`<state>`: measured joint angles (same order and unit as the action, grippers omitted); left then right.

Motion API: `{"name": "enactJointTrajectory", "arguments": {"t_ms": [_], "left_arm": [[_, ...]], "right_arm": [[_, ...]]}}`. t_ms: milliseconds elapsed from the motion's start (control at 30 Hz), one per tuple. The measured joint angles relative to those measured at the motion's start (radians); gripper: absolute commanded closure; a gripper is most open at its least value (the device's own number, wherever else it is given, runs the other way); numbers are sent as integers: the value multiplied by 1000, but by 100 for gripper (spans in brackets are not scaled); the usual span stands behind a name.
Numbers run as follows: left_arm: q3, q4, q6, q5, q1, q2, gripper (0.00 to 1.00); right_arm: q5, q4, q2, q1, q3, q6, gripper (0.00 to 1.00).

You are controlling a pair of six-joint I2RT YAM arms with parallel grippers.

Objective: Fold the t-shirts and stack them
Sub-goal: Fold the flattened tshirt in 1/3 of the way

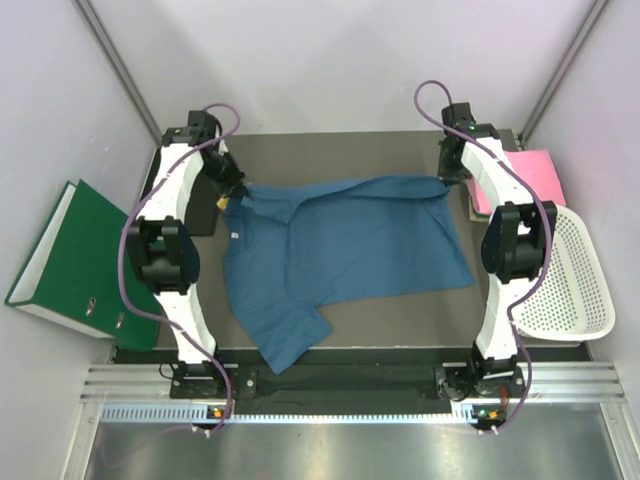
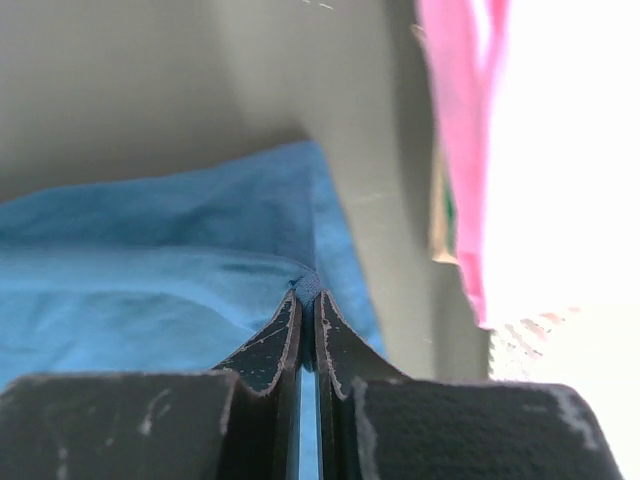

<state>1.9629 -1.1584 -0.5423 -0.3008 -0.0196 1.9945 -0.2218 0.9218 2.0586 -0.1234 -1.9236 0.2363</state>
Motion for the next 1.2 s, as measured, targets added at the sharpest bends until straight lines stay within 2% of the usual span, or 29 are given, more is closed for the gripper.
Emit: {"name": "enactJointTrajectory", "arguments": {"t_ms": [133, 267, 533, 567, 633, 667, 733, 800, 833, 867, 900, 933, 1000, 1200], "left_arm": [[-88, -9, -31, -73, 70, -48, 100], [-111, -12, -49, -152, 130, -61, 100], [-184, -48, -50, -264, 124, -80, 100], [-209, -56, -48, -268, 123, -90, 100], [-273, -65, -40, -271, 124, -119, 100], [-306, -74, -38, -271, 124, -135, 100], [-373, -75, -31, -266, 124, -169, 100], [-452, -82, -27, -254, 124, -208, 100], [-492, -84, -24, -249, 123, -226, 100], [-532, -83, -23, -243, 122, -242, 94], [-571, -83, -19, -237, 121, -256, 55], [-602, -85, -15, -233, 119, -266, 34], [-654, -84, -4, -225, 115, -275, 1], [-643, -113, 14, -153, 109, -280, 1]], "right_arm": [[-78, 31, 18, 0, 0, -19, 99], [-161, 46, 79, -3, 0, -43, 99], [-287, 45, 201, -19, 0, -77, 99], [-299, 45, 209, -21, 0, -79, 95], [-309, 44, 218, -24, 0, -79, 78], [-312, 42, 219, -26, 3, -79, 60], [-316, 36, 219, -29, 17, -75, 34], [-318, 18, 212, -29, 53, -76, 14], [-333, 8, 203, -29, 72, -82, 13], [-335, -3, 181, -30, 92, -82, 13], [-328, -14, 156, -29, 116, -79, 12], [-319, -18, 132, -28, 135, -78, 12], [-299, -23, 95, -28, 155, -76, 12], [-246, -81, 15, -29, 155, -77, 12]]}}
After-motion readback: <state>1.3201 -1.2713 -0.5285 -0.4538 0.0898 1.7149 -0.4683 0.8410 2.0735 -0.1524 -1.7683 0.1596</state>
